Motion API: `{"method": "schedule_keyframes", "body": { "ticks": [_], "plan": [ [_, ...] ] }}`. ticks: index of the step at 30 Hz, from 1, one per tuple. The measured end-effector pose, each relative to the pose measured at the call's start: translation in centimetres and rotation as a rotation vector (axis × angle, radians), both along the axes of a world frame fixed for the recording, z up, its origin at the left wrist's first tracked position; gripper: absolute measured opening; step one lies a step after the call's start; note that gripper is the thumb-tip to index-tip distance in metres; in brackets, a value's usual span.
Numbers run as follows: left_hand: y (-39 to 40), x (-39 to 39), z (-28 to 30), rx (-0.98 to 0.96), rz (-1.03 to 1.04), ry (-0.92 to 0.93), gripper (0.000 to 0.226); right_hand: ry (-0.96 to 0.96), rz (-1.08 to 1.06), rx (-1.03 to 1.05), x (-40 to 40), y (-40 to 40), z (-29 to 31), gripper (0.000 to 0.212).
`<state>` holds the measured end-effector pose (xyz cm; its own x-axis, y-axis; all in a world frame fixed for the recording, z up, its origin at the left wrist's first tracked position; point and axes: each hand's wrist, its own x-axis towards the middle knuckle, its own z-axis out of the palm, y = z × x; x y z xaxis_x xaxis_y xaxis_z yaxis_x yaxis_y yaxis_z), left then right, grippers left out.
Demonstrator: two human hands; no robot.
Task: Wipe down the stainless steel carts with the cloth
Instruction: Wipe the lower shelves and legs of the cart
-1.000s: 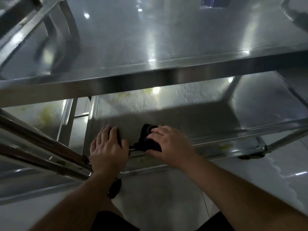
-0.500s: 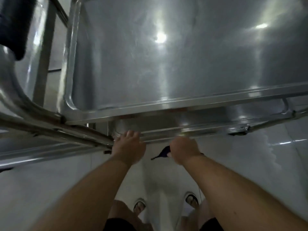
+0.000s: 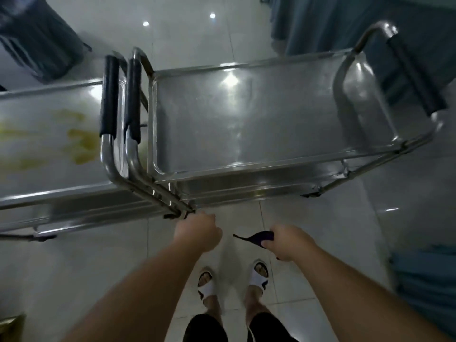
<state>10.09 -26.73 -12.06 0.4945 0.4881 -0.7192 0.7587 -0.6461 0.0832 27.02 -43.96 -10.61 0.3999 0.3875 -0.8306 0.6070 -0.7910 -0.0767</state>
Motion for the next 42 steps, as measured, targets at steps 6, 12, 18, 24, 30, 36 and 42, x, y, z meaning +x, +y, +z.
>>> {"method": "schedule_keyframes", "body": {
  "ticks": [6, 12, 18, 24, 30, 36, 42],
  "plan": [
    [-1.8, 1.8, 8.0, 0.031, -0.122, -0.136, 0.052, -0.115, -0.150, 0.121, 0.5, -3.2, 8.3, 0.043],
    [-6.1, 3.3, 11.7, 0.014, -0.294, -0.282, 0.058, -0.270, -0.294, 0.208, -0.6, -7.1, 14.9, 0.044],
    [-11.2, 6.0, 14.9, 0.066, -0.486, -0.342, 0.051, -0.345, -0.466, 0.274, -1.7, -13.0, 17.3, 0.034],
    [-18.1, 11.0, 16.9, 0.065, -0.651, -0.354, 0.055, -0.374, -0.629, 0.313, 0.1, -21.1, 17.5, 0.029],
    [-28.2, 19.1, 18.0, 0.060, -0.785, -0.407, 0.050, -0.432, -0.726, 0.333, 5.8, -32.2, 18.1, 0.032],
    [-41.1, 27.5, 19.3, 0.078, -0.914, -0.425, 0.058, -0.513, -0.789, 0.301, 13.0, -46.0, 20.2, 0.035],
    [-47.9, 33.8, 18.8, 0.090, -0.948, -0.376, 0.059, -0.484, -0.856, 0.303, 19.6, -55.2, 20.3, 0.035]
  ]
}}
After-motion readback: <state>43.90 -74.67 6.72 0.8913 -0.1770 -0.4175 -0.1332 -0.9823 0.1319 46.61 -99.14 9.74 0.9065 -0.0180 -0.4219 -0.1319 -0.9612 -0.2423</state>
